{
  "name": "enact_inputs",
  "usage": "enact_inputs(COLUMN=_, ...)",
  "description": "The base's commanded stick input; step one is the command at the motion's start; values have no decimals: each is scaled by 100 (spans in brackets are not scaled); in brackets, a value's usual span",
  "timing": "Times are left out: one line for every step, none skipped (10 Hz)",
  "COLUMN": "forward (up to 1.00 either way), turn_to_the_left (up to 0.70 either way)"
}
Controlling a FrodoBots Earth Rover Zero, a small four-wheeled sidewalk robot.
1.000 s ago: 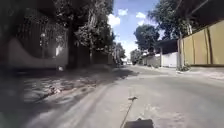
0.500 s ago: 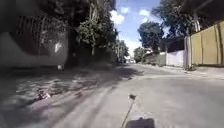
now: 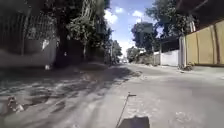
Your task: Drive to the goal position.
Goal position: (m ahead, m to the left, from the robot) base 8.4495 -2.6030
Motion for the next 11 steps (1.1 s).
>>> enact_inputs(forward=100, turn_to_the_left=-2)
enact_inputs(forward=100, turn_to_the_left=-2)
enact_inputs(forward=100, turn_to_the_left=-3)
enact_inputs(forward=100, turn_to_the_left=-15)
enact_inputs(forward=100, turn_to_the_left=-40)
enact_inputs(forward=100, turn_to_the_left=-40)
enact_inputs(forward=100, turn_to_the_left=-40)
enact_inputs(forward=100, turn_to_the_left=-35)
enact_inputs(forward=100, turn_to_the_left=-14)
enact_inputs(forward=100, turn_to_the_left=0)
enact_inputs(forward=100, turn_to_the_left=0)
